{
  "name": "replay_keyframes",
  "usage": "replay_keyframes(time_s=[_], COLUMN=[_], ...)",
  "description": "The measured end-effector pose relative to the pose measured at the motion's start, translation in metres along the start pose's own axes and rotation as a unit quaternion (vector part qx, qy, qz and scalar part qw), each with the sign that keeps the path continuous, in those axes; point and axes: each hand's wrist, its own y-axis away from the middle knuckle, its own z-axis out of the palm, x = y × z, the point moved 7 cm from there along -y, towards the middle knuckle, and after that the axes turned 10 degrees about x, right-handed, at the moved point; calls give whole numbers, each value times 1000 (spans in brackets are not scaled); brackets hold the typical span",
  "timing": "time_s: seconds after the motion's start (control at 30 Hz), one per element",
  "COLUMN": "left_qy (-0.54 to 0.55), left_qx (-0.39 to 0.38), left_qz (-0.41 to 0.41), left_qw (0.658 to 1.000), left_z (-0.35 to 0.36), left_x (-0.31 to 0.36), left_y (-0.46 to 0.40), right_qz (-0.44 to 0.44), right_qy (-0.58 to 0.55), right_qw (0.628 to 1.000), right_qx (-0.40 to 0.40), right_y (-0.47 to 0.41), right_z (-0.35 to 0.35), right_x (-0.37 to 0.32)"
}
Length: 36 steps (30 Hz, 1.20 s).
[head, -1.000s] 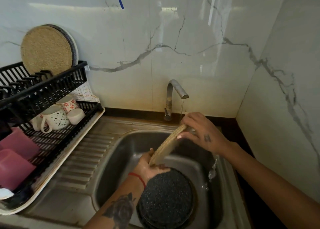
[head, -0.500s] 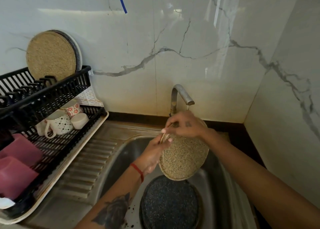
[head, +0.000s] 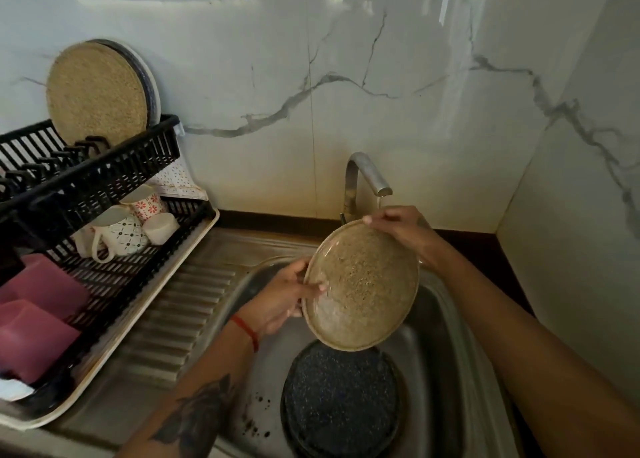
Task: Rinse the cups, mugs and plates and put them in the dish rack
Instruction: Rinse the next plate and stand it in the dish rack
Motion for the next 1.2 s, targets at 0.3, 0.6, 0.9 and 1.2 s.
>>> replay_keyframes(time_s=[0.3,0.6,0.9,1.2], left_qy=[28,-2,34,255], left_qx=[26,1,82,124], left_qz=[48,16,44,-34], left_qw=[998,1000,995,958], left_z=[15,4,8,0], left_x=[29,19,16,-21], left_y=[-3,7,-6,-4], right_qz=[-103,7,-43,-6], right_qy=[62,-22,52,284], right_qw=[992,999,998,934], right_qx=[-48,25,12,218], right_y=[6,9,10,43], right_z=[18,-5,10,0], right_x=[-45,-2,-16,32])
